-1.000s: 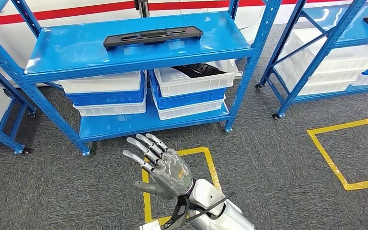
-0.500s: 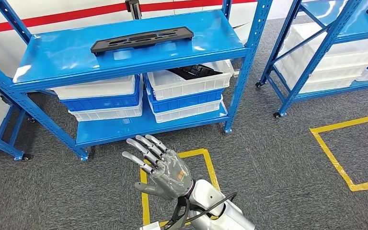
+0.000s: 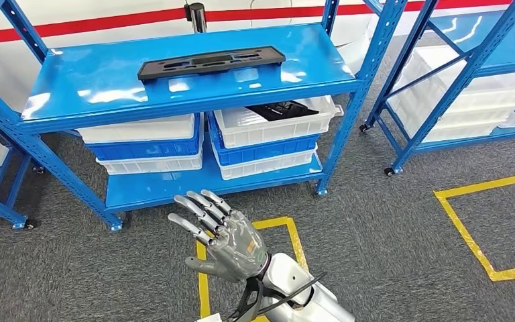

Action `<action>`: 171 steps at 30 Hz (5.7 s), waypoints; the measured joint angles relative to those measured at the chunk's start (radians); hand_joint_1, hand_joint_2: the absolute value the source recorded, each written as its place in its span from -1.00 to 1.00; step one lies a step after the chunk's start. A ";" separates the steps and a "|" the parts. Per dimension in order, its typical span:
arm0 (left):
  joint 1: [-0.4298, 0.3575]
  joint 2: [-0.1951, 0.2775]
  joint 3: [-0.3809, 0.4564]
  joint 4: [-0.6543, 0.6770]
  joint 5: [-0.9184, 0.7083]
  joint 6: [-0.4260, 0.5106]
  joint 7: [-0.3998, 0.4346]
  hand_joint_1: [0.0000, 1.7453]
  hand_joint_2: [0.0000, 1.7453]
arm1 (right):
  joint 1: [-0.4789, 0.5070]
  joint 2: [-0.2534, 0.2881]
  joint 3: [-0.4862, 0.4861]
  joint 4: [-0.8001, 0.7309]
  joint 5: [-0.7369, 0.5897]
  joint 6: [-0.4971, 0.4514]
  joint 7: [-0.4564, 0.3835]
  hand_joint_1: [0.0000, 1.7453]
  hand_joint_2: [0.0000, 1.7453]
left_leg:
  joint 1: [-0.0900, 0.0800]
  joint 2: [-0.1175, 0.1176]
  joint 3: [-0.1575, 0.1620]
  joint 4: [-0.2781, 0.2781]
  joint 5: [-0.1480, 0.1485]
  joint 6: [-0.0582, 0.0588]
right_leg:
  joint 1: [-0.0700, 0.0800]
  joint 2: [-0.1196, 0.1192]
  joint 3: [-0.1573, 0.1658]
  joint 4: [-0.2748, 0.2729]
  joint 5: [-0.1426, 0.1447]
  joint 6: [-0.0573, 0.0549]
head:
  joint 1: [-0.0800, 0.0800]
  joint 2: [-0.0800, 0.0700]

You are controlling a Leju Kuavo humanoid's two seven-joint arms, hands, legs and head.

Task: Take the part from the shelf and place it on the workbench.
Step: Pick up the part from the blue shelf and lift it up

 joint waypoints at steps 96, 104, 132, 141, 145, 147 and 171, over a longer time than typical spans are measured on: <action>-0.013 -0.012 0.004 0.005 -0.028 0.009 0.004 -1.00 -1.00 | 0.007 0.005 -0.008 0.031 -0.021 0.032 0.008 -1.00 1.00 | -0.004 -0.002 -0.015 0.031 -0.013 -0.009 | -0.005 0.003 -0.006 -0.046 0.033 0.007 | -0.001 0.000; -0.014 -0.016 0.004 0.004 -0.029 0.009 0.004 -1.00 -1.00 | 0.007 0.005 -0.009 0.032 -0.024 0.030 0.003 -1.00 1.00 | -0.007 -0.009 0.018 0.045 -0.064 -0.041 | -0.005 0.005 0.089 -0.267 0.152 -0.032 | -0.004 0.000; -0.010 -0.021 0.025 0.005 -0.039 0.037 0.032 -1.00 -1.00 | 0.013 0.019 -0.118 0.082 0.300 -0.080 0.287 -1.00 1.00 | 0.005 -0.006 0.026 0.027 -0.054 -0.034 | -0.010 0.000 0.047 -0.265 0.189 0.001 | -0.004 0.000; -0.009 -0.022 0.042 0.005 -0.040 0.051 0.055 -1.00 -1.00 | 0.015 0.023 -0.223 0.111 0.482 -0.073 0.465 -1.00 1.00 | 0.008 -0.003 0.037 0.008 -0.056 -0.035 | -0.006 0.005 0.048 -0.265 0.180 -0.014 | -0.004 0.000; -0.009 -0.023 0.045 0.005 -0.041 0.051 0.055 -1.00 -1.00 | 0.019 0.022 -0.241 0.121 0.503 -0.066 0.479 -1.00 1.00 | 0.010 -0.001 0.037 0.006 -0.056 -0.043 | -0.005 0.006 0.048 -0.265 0.180 -0.015 | -0.004 0.000; -0.010 -0.024 0.045 0.005 -0.042 0.051 0.055 -1.00 -1.00 | 0.019 0.022 -0.248 0.129 0.513 -0.061 0.487 -1.00 1.00 | 0.010 0.000 0.037 0.006 -0.056 -0.047 | -0.004 0.006 0.048 -0.264 0.180 -0.015 | -0.004 0.000; -0.013 -0.028 0.047 0.005 -0.063 0.054 0.065 -1.00 -1.00 | -0.108 0.071 -0.220 0.302 0.544 -0.044 0.541 -1.00 1.00 | 0.006 0.001 0.040 0.006 -0.056 -0.048 | -0.008 0.006 0.050 -0.264 0.180 -0.015 | -0.004 0.000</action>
